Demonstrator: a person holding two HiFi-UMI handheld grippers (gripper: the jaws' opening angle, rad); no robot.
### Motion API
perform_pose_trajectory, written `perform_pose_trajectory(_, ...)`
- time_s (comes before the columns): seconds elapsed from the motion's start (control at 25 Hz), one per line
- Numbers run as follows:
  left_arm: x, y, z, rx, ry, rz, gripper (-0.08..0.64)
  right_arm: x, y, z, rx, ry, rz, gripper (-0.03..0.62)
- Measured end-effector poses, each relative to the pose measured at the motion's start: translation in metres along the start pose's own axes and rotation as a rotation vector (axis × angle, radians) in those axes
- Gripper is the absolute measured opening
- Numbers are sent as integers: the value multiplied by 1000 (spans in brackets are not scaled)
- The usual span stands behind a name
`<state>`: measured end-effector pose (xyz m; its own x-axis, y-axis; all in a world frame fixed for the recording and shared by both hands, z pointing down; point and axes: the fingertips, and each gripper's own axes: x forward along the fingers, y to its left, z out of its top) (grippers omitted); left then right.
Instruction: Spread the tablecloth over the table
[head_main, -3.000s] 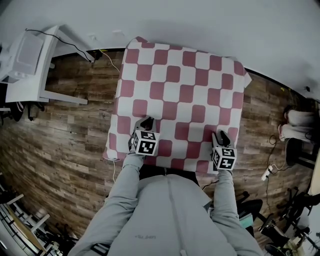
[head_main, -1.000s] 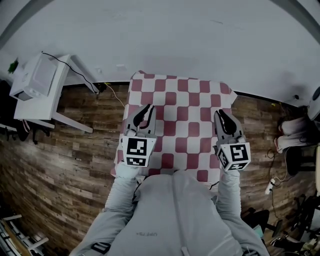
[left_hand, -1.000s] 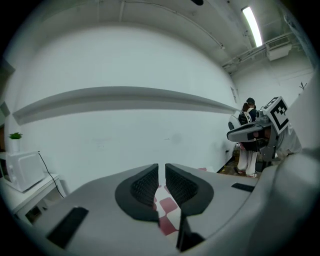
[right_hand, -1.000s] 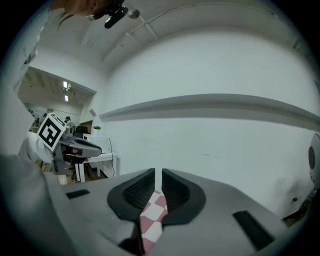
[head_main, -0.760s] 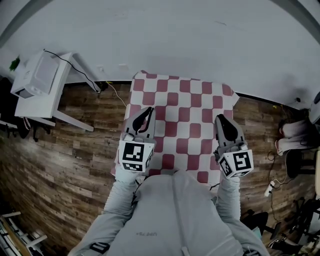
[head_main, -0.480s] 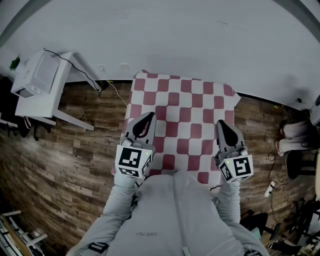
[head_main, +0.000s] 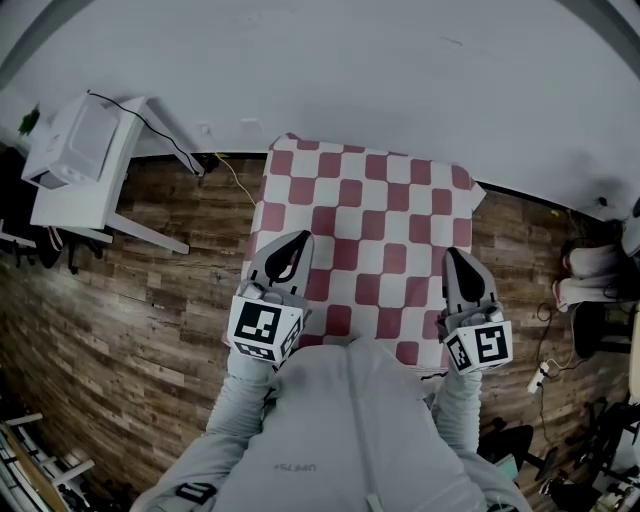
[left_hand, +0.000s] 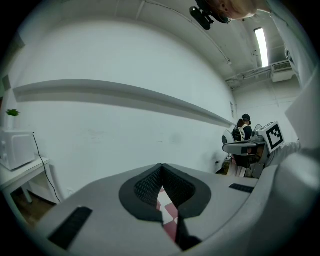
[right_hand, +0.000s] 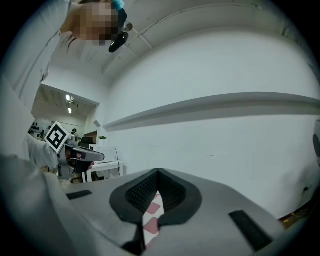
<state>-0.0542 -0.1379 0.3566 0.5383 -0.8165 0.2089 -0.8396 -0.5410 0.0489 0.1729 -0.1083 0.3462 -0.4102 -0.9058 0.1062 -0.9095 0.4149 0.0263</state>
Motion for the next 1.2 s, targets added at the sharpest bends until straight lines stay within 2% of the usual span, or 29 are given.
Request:
perform_pose_trajectory(0.24, -1, 1, -8, -3, 17, 12, 23, 0, 0, -3, -5, -1, 0, 21)
perform_pose_trajectory(0.52, -2, 4, -10, -3, 20, 20, 23, -4, -3, -5, 57, -28, -8, 21)
perform_pose_trajectory(1.2, -5, 4, -8, -13, 17, 23, 25, 0, -1, -5, 10, -11, -7, 21)
